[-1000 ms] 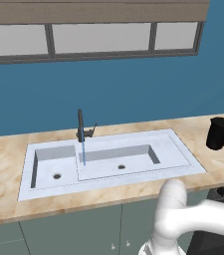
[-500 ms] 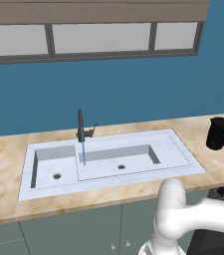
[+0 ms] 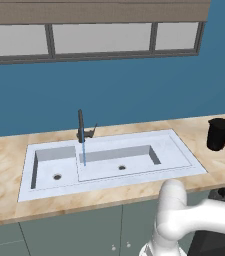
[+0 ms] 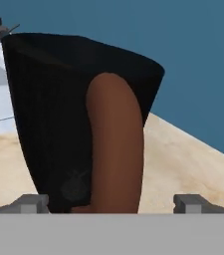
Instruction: Turn on the sink faucet and place the jug under the water for a few seconds to fill it up.
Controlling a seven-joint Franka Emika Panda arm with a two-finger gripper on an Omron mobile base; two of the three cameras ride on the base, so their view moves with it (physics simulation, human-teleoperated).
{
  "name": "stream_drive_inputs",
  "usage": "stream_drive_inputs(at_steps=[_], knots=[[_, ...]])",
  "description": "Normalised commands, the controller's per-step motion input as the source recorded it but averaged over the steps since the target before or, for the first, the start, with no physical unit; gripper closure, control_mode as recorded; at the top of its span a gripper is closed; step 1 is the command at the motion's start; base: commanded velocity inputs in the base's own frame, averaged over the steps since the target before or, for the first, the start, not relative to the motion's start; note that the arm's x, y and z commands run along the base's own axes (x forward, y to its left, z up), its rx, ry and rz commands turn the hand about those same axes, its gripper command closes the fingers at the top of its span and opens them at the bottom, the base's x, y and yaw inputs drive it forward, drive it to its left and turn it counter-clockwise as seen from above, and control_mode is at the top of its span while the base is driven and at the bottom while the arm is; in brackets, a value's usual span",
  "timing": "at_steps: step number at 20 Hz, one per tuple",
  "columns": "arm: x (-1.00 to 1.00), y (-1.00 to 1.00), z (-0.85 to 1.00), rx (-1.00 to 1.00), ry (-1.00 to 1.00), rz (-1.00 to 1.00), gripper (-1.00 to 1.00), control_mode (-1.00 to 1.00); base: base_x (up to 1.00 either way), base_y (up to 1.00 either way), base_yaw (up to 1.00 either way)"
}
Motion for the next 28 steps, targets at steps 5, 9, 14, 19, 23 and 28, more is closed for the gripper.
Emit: stream_drive_inputs(at_steps=[5, 9, 14, 19, 23, 28], knots=[[0.0, 0.46, -0.14, -0.01, 0.1, 0.0, 1.0, -1.0, 0.0, 0.0, 0.0], [0.0, 0.24, -0.09, 0.0, 0.04, 0.0, 1.0, -1.0, 0.0, 0.0, 0.0], [-0.02, 0.23, 0.06, 0.0, 0.0, 0.02, 1.0, -1.0, 0.0, 0.0, 0.0], [0.03, 0.82, 0.49, 0.0, 0.03, 0.15, 1.0, -1.0, 0.0, 0.0, 0.0], [0.14, 1.0, 0.21, 0.0, 0.07, 0.23, 1.0, -1.0, 0.0, 0.0, 0.0], [0.05, 1.0, 0.01, 0.0, 0.1, 0.25, 1.0, -1.0, 0.0, 0.0, 0.0]])
